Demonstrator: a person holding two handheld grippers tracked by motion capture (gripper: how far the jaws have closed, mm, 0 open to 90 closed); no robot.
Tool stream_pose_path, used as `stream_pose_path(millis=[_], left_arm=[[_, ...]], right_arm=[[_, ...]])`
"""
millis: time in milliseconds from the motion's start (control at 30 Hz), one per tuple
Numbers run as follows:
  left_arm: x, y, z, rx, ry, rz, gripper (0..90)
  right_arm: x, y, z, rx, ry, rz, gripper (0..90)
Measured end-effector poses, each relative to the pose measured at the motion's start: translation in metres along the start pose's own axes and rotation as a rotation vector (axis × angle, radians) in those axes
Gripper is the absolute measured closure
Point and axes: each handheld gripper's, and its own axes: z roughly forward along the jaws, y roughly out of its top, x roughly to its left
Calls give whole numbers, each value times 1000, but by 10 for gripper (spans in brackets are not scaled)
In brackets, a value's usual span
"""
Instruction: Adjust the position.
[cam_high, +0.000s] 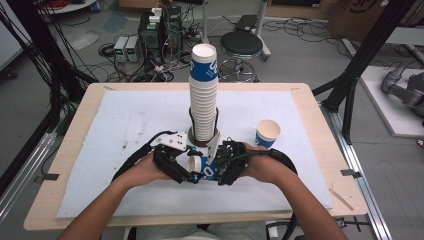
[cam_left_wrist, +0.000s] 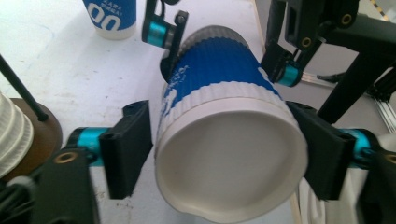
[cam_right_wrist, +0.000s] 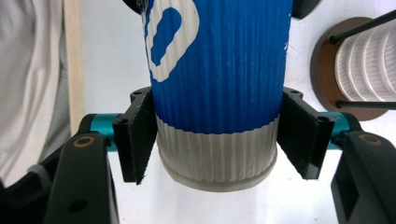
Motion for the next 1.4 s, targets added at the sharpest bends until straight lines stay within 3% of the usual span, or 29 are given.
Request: stream_pose_path(millis=[133, 333, 433, 600, 800, 967, 1233, 1400], left_arm=[[0, 0, -1, -4, 11, 20, 297], [-1, 0, -3, -36, 30, 40, 301], [0, -3, -5, -72, 30, 46, 301], [1, -9, -7, -130, 11, 29, 301], [2, -17, -10, -198, 0, 29, 301], [2, -23, -11, -250, 2, 23, 300], [1, -33, -15, -338, -12, 43, 300], [1, -35, -16, -379, -19, 66, 299]], right_arm=[[0, 1, -1, 12, -6, -4, 342], [0, -3, -4, -31, -35, -7, 265], [-2, -9, -6, -123, -21, 40, 217], [-2, -25, -15, -289, -3, 98, 213], [-1, -44, -25, -476, -20, 153, 212], [0, -63, -27, -635, -19, 228, 209], [9, -88, -15, -752, -25, 319, 209], [16, -96, -7, -799, -15, 349, 206]])
